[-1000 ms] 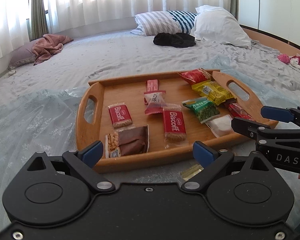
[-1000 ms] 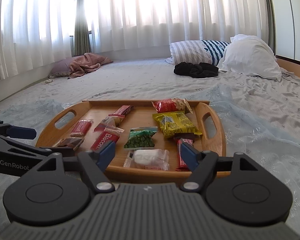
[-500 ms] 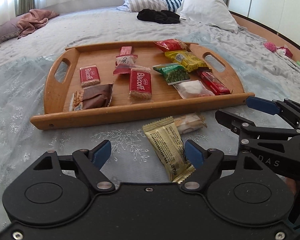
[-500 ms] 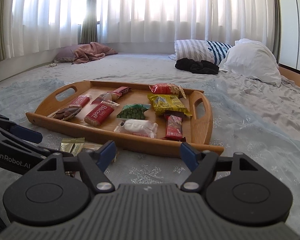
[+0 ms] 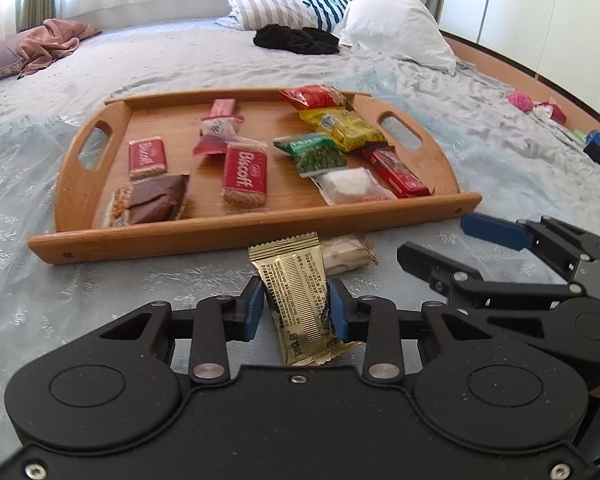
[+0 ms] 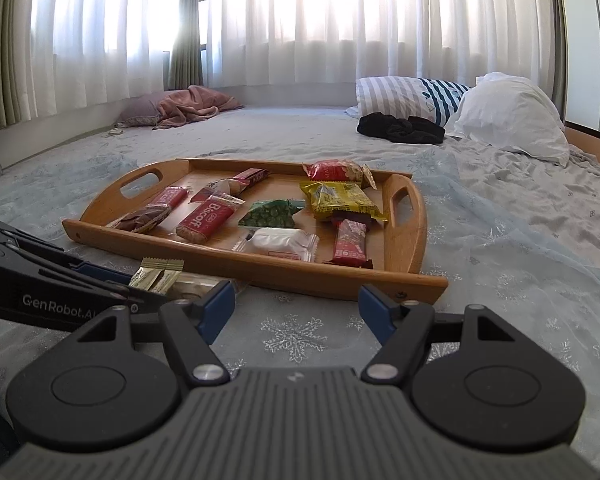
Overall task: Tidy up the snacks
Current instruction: 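Grasp the gold-wrapped bar with the left gripper while the right grasps the white pastry pack, then carry the gold bar and white pastry pack onto the tray with both grippers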
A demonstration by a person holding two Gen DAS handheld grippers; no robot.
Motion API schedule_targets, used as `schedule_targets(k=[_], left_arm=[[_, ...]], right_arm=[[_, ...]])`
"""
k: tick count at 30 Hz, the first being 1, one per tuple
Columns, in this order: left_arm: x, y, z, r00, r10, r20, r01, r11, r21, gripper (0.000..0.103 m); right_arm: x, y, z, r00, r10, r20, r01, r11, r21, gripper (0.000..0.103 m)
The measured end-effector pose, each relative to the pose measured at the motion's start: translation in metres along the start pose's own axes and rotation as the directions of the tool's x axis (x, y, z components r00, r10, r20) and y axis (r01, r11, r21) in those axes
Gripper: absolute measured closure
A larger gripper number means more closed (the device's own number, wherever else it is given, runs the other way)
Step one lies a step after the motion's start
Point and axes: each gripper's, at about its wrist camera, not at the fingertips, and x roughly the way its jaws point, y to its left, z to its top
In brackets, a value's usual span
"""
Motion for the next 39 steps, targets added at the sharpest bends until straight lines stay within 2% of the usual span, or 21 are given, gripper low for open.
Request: schedule_targets(k=[8,12,15,17,22,24,25,26,29,39], left_arm=[[-0.02,0.029,0.004,0.995,0.083,0.052,-0.083,0.997,-0.006,0.07],[-0.024,0.046,0.005,0.992,0.108,0.06,-0.106,0.994,-0.041,0.07],[-0.025,0.054,0.005,0.99,0.123,0.066,-0.119,0.991,-0.054,0.07],[-0.027,0.06,0.004,0.989,0.13,0.069,-0.125,0.99,-0.061,0.07],[-0.028,0.067,0.003,0.986,0.145,0.081,-0.14,0.988,-0.064,0.07],[-0.028,0.07,0.003,0.987,0.14,0.083,-0.135,0.988,-0.069,0.07],[-0.028,0.071,0.003,0.987,0.139,0.084,-0.133,0.989,-0.071,0.07],[-0.028,0.071,0.003,0.987,0.138,0.086,-0.132,0.989,-0.072,0.07],[-0.027,0.072,0.003,0.985,0.142,0.095,-0.136,0.988,-0.067,0.07],[-0.03,0.077,0.016,0.983,0.123,0.134,-0.114,0.991,-0.071,0.07]], right_arm=[[0.015,0.028,0.004,0.996,0.068,-0.053,-0.068,0.998,-0.014,0.021],[0.028,0.046,0.007,0.992,0.087,-0.087,-0.086,0.996,0.009,0.019],[0.037,0.058,0.01,0.992,0.074,-0.101,-0.073,0.997,0.018,0.013],[0.044,0.064,0.011,0.992,0.052,-0.117,-0.049,0.998,0.029,0.004],[0.056,0.073,0.012,0.989,0.012,-0.149,-0.008,0.999,0.032,0.003],[0.055,0.073,0.012,0.989,0.013,-0.145,-0.007,0.999,0.042,0.008],[0.054,0.073,0.012,0.989,0.009,-0.144,-0.002,0.999,0.047,0.016],[0.053,0.074,0.012,0.99,-0.001,-0.142,0.008,0.999,0.048,0.03],[0.049,0.074,0.01,0.992,-0.016,-0.123,0.021,0.999,0.039,0.042],[0.027,0.069,0.023,0.998,-0.02,-0.059,0.023,0.999,0.036,0.045]])
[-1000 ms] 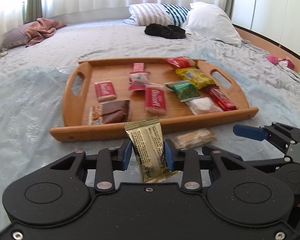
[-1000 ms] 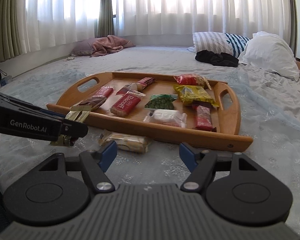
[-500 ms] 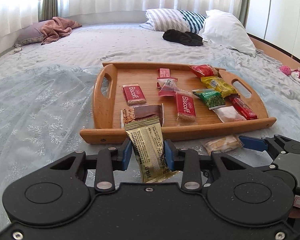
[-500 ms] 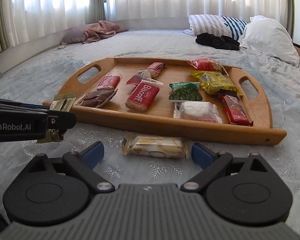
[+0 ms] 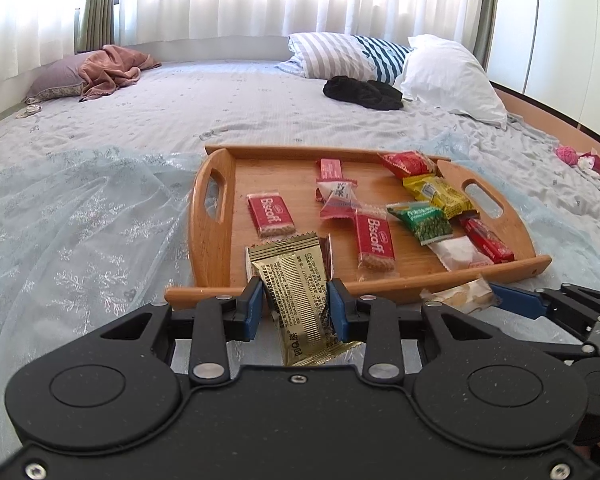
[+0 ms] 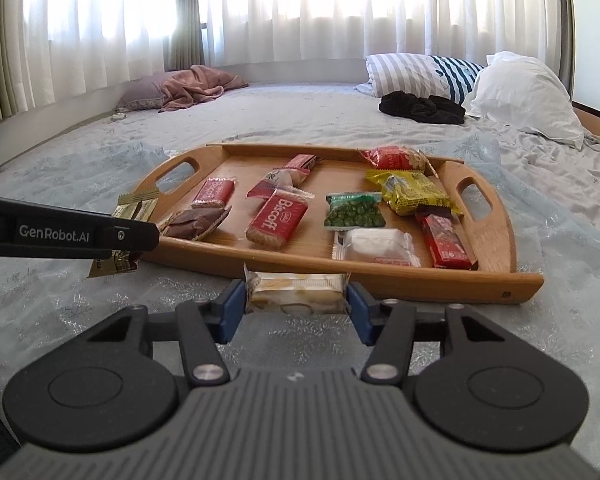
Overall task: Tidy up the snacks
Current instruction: 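Carry the gold bar and white pastry pack onto the tray with both grippers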
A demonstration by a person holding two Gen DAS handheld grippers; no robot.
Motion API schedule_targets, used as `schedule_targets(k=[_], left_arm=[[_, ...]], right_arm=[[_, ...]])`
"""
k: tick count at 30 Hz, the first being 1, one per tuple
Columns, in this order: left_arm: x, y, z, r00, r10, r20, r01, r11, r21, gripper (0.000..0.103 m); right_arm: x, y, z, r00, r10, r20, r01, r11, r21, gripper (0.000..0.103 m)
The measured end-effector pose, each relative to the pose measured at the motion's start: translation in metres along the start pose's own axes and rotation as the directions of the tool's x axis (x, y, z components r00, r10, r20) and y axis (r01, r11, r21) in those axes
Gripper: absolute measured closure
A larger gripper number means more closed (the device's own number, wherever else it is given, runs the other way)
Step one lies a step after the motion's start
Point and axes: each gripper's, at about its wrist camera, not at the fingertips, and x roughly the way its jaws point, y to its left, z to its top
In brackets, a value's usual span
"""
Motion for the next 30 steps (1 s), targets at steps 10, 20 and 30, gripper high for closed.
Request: schedule_targets(k=[10,20,30], left_arm=[[0.007,0.005,0.037,0.998,-0.019,0.063,0.019,1.0,-0.007,0.07],[0.05,0.022,0.086,0.997,0.0,0.074,0.005,0.998,-0.058,0.07],[0.103,0.029,0.102,1.0,0.007,0.027,-0.006,0.998,-0.056,0.07]], right_arm=[[0.012,-0.029,0.045,0.999,-0.01,0.045,0.007,0.998,0.055,0.045],[0.063,-0.045,0.085,1.0,-0.007,0.02,0.006,1.0,0.029,0.044],[0.118,-0.05,0.098,0.997,-0.005,-0.073,0.007,1.0,0.023,0.044]])
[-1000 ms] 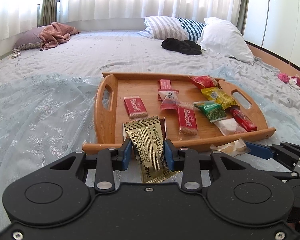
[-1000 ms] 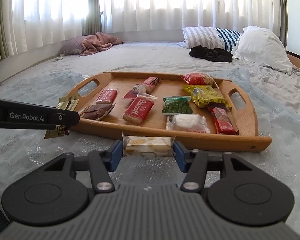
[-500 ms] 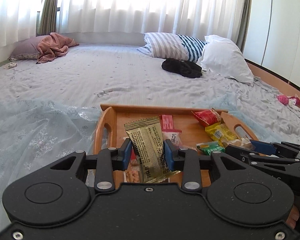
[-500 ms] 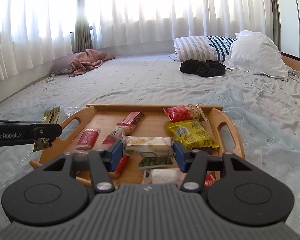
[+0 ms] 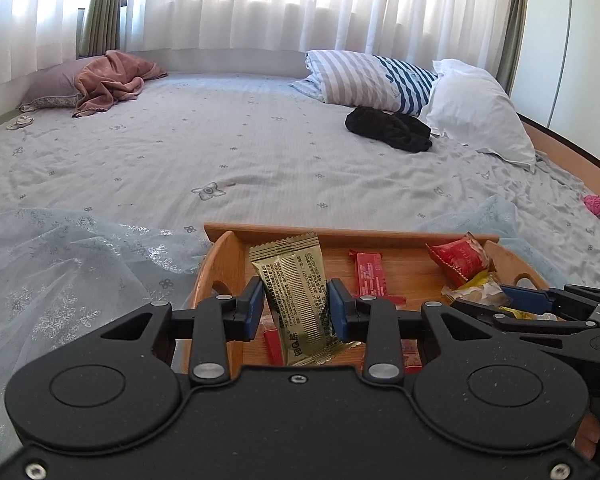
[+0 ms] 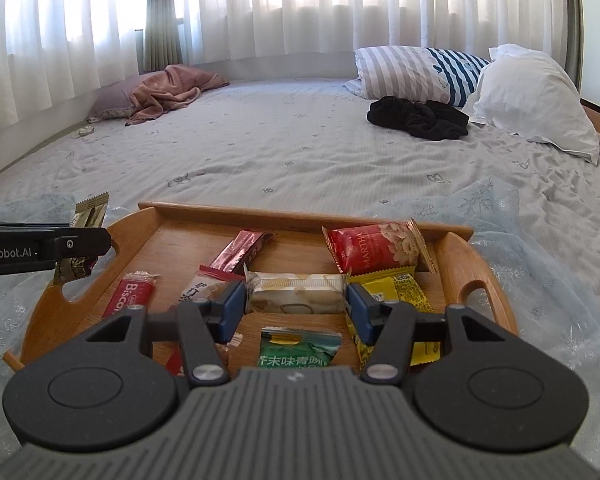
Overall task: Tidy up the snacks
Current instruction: 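Carry the gold bar and white pastry pack onto the tray with both grippers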
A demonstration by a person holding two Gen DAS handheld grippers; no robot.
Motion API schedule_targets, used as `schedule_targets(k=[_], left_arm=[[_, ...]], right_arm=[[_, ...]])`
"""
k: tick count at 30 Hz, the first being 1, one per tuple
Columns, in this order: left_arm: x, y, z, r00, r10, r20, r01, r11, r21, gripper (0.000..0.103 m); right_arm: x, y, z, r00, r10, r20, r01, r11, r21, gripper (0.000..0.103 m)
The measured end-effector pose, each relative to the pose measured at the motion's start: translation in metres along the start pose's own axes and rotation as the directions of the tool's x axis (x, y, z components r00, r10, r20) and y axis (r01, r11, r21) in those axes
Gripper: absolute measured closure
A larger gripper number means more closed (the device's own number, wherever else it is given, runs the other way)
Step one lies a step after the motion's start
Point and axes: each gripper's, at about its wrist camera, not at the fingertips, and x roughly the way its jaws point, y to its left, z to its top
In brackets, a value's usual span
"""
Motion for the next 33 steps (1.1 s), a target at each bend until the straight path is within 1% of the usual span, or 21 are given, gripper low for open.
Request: schedule_targets(k=[2,5,8,15,21,26,33], left_arm=[[0.01,0.002,0.003,1.0,-0.013,-0.016,0.012,1.0,-0.015,0.07],[0.022,0.004,0.005,1.0,-0.006,-0.026,0.006,1.0,-0.028,0.07],[0.033,0.003,0.007,0.999,0.012,-0.034,-0.012,1.0,-0.003,0.07],[0.056,0.002,0.006,0.997,0.033,-0.07,-0.032,0.999,0.007,0.07],[0.067,0.0,0.001,0.996,0.037,-0.086,-0.035,0.999,0.021,0.07],[0.072,-0.002,-0.003,0.995,0.047,-0.09,-0.044,0.998,0.039,0.07],[0.077,0.0,-0.006,0.994,0.047,-0.1,-0.044,0.998,0.037,0.07]], right_arm=[[0.008,-0.003,0.002,1.0,0.013,-0.019,-0.013,1.0,0.024,0.044],[0.017,-0.008,0.006,0.999,0.037,-0.039,-0.035,0.998,0.051,0.044],[0.022,-0.009,0.008,0.998,0.04,-0.05,-0.038,0.998,0.041,0.044],[0.031,-0.006,0.008,0.997,0.044,-0.067,-0.044,0.999,0.003,0.044],[0.037,-0.003,0.005,0.997,0.024,-0.077,-0.027,0.999,-0.038,0.043],[0.039,-0.004,0.003,0.997,0.028,-0.078,-0.03,0.999,-0.028,0.043],[0.044,-0.006,-0.001,0.996,0.018,-0.089,-0.019,1.0,-0.009,0.043]])
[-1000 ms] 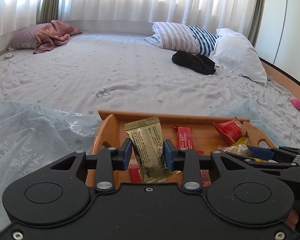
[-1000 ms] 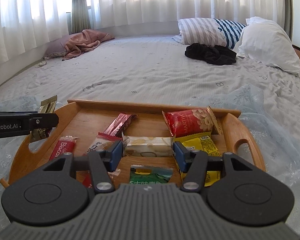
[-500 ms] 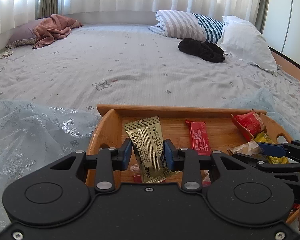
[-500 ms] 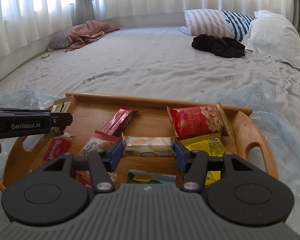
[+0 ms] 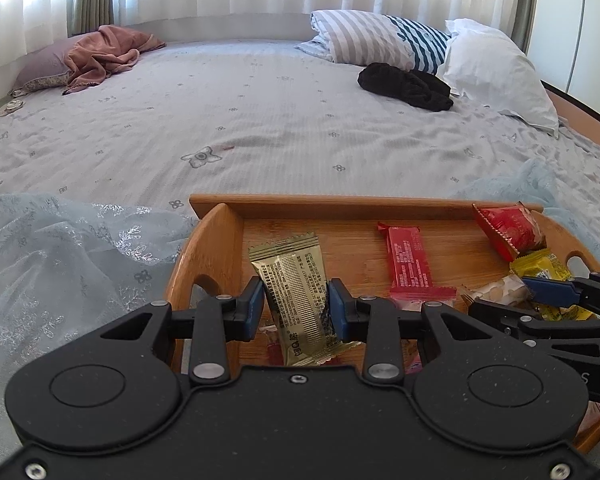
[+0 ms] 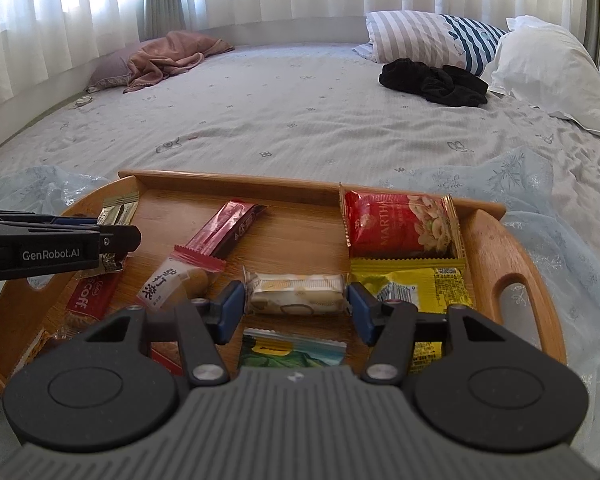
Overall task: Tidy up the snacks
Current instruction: 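Carry the gold bar and white pastry pack onto the tray with both grippers, then open both grippers to release the gold bar and pastry pack on the tray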
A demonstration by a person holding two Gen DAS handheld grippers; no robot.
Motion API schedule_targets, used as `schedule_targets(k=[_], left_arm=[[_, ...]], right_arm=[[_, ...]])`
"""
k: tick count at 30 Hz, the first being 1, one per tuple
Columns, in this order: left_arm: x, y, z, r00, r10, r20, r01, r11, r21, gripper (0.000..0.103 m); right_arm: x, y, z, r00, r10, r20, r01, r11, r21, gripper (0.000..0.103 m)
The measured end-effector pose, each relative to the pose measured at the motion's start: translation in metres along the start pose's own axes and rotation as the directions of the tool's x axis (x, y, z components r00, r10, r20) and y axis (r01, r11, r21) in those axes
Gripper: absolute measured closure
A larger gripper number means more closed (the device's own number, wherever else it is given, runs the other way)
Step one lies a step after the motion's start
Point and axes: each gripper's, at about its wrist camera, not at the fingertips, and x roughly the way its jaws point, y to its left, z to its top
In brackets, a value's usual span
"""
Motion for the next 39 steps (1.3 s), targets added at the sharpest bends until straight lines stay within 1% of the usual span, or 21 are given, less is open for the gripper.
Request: schedule_targets(k=[14,18,24,26,29,30,31,32,34,35,39], left_arm=[[0.005,-0.002,-0.001,1.0,0.004,-0.004,-0.004,1.0,0.007,0.07],[0.006,-0.006,-0.004,1.0,0.011,-0.002,-0.011,0.999,0.031,0.069],[0.008,-0.008,-0.004,1.0,0.012,-0.001,-0.011,1.0,0.028,0.069],[0.007,-0.008,-0.004,1.0,0.013,-0.001,-0.013,1.0,0.029,0.067],[0.007,-0.008,-0.004,1.0,0.015,-0.001,-0.015,0.999,0.028,0.067],[0.007,-0.008,-0.004,1.0,0.022,-0.003,-0.022,0.999,0.029,0.064],[0.005,-0.008,-0.004,1.0,0.028,-0.001,-0.028,0.999,0.027,0.059],[0.003,-0.008,-0.004,0.999,0.034,0.005,-0.034,0.999,0.025,0.056],[-0.005,-0.008,-0.004,0.999,0.034,0.02,-0.035,0.999,0.027,0.045],[-0.01,-0.008,-0.003,0.999,0.034,0.028,-0.035,0.999,0.03,0.042],[-0.03,-0.008,-0.002,0.997,0.049,0.067,-0.052,0.998,0.044,0.026]], right_arm=[[0.001,-0.001,-0.003,0.999,-0.028,0.02,0.028,1.0,0.015,0.041],[0.0,0.0,-0.004,0.999,-0.033,0.022,0.033,0.999,0.006,0.041],[0.0,0.002,-0.006,0.999,-0.036,0.024,0.036,0.999,-0.006,0.04],[0.0,0.002,-0.006,0.999,-0.035,0.024,0.035,0.999,-0.006,0.039],[-0.001,0.002,-0.005,0.999,-0.031,0.024,0.032,0.999,-0.008,0.037],[-0.002,0.002,-0.004,0.999,-0.027,0.029,0.027,1.0,-0.007,0.036],[-0.004,0.002,-0.004,0.999,-0.02,0.035,0.02,1.0,-0.003,0.028],[-0.006,0.001,-0.003,0.999,-0.011,0.037,0.011,1.0,0.006,0.027],[-0.01,-0.001,-0.002,0.999,-0.003,0.042,0.002,1.0,0.031,0.025],[-0.013,-0.002,-0.002,0.999,-0.004,0.049,0.002,0.999,0.038,0.023],[-0.027,-0.003,-0.002,0.997,-0.004,0.076,0.0,0.999,0.05,0.02]])
